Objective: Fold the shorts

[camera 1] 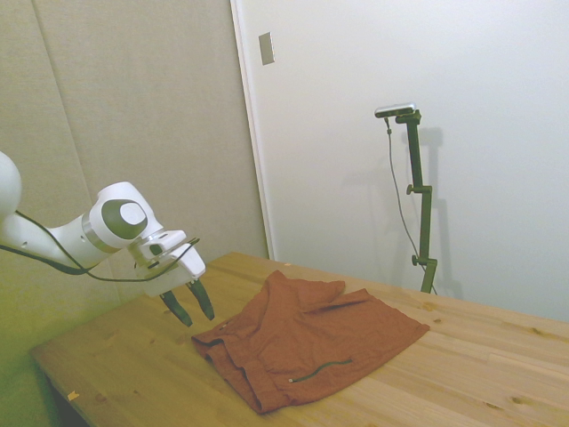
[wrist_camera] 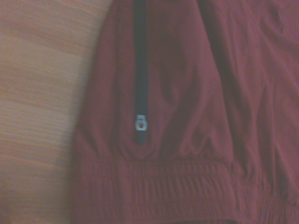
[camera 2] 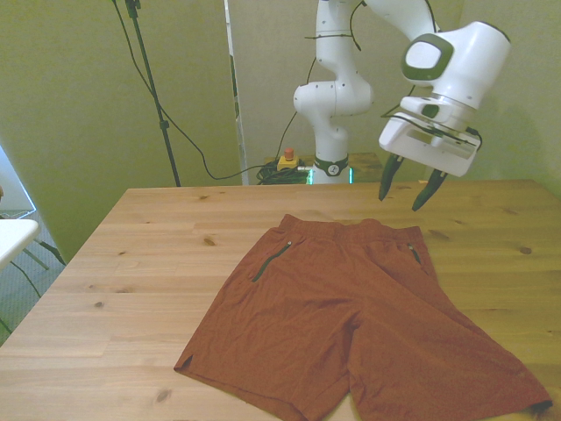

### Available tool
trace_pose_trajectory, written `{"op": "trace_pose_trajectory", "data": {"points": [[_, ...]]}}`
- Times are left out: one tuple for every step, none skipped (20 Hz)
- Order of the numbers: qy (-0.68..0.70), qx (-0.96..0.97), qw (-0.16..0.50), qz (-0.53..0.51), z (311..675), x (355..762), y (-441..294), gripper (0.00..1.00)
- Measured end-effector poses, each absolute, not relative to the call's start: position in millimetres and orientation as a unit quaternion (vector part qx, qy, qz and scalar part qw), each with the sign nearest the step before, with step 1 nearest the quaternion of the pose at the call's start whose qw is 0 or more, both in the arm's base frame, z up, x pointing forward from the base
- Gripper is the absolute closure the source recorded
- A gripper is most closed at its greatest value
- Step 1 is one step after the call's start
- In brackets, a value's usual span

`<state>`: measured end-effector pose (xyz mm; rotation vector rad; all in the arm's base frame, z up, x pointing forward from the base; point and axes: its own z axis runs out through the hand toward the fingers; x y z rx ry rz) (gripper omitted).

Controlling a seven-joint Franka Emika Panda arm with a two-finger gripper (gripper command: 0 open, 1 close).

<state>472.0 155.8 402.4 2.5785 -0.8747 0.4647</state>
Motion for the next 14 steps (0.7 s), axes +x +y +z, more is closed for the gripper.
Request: {"op": "trace_pose_trajectory", "data": {"points": [[-0.305, 0.915, 0.202, 0.172, 396, 471, 170, 0.0], [-0.3, 0.912, 0.217, 0.177, 391, 470, 181, 0.0], [-0.296, 0.909, 0.23, 0.182, 387, 469, 189, 0.0], [-0.293, 0.908, 0.237, 0.187, 383, 470, 196, 0.0], [-0.287, 0.907, 0.239, 0.193, 380, 472, 202, 0.0], [-0.283, 0.907, 0.241, 0.199, 376, 474, 205, 0.0], [-0.279, 0.907, 0.241, 0.202, 373, 477, 208, 0.0], [-0.275, 0.909, 0.238, 0.202, 368, 479, 212, 0.0], [-0.272, 0.912, 0.236, 0.199, 362, 481, 215, 0.0], [-0.268, 0.914, 0.234, 0.197, 357, 481, 219, 0.0], [-0.266, 0.915, 0.234, 0.194, 352, 481, 222, 0.0], [-0.265, 0.915, 0.234, 0.193, 348, 482, 226, 0.0], [-0.264, 0.915, 0.235, 0.193, 345, 483, 228, 0.0], [-0.263, 0.914, 0.237, 0.196, 343, 484, 229, 0.0]]}}
